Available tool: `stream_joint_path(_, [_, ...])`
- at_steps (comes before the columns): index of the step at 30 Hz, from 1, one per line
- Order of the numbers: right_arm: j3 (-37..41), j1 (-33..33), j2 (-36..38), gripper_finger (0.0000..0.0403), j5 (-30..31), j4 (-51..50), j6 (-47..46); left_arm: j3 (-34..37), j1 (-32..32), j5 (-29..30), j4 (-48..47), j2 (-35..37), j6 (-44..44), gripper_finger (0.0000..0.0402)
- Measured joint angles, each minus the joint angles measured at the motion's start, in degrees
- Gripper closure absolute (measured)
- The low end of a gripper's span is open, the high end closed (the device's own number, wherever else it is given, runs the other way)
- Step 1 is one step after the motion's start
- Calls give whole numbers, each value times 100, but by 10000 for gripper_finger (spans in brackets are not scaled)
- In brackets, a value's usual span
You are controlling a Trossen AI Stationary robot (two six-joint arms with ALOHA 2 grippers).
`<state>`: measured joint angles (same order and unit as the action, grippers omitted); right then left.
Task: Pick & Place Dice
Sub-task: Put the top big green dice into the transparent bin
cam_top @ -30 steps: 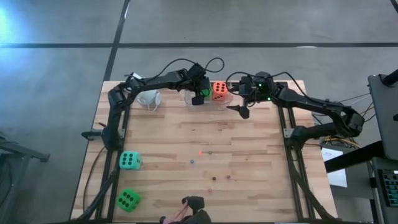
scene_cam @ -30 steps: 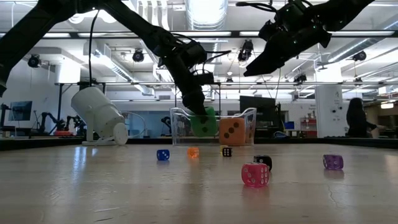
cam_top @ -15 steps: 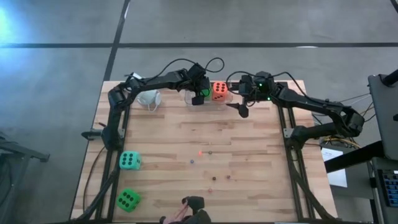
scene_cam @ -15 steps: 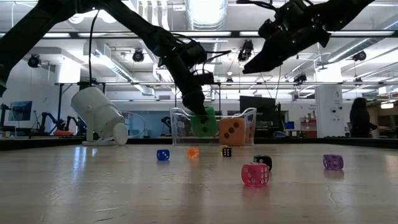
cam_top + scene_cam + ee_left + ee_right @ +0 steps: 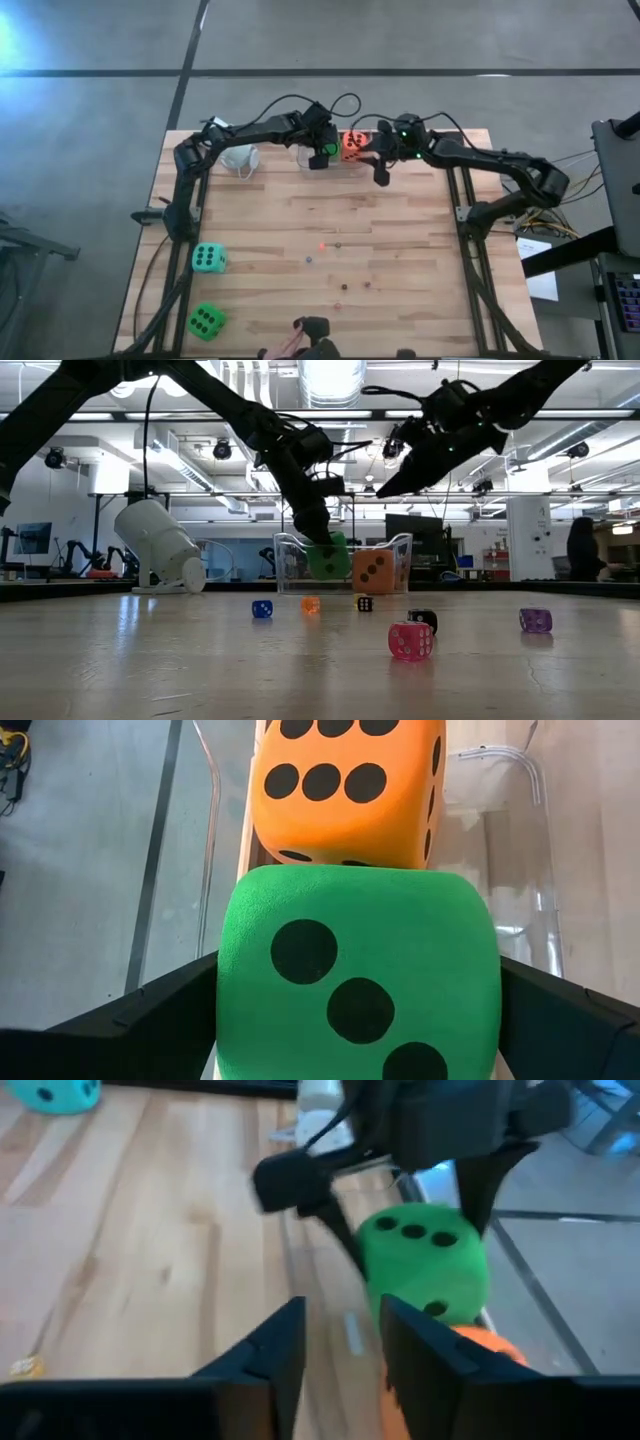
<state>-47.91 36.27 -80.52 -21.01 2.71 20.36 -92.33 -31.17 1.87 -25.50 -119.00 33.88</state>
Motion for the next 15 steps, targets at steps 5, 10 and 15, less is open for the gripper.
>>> stream_joint_path(5, [-415, 223, -584, 338, 10, -14, 97, 0, 5, 0, 0, 0, 1, 7])
stream_joint_path(10, [-820, 254, -1275, 369, 2, 84, 323, 0, 8, 0, 0, 0, 1, 6])
stream_joint_path(15, [-1136, 269, -1775, 389, -47, 448, 367, 0, 10, -8, 0, 0, -113, 6])
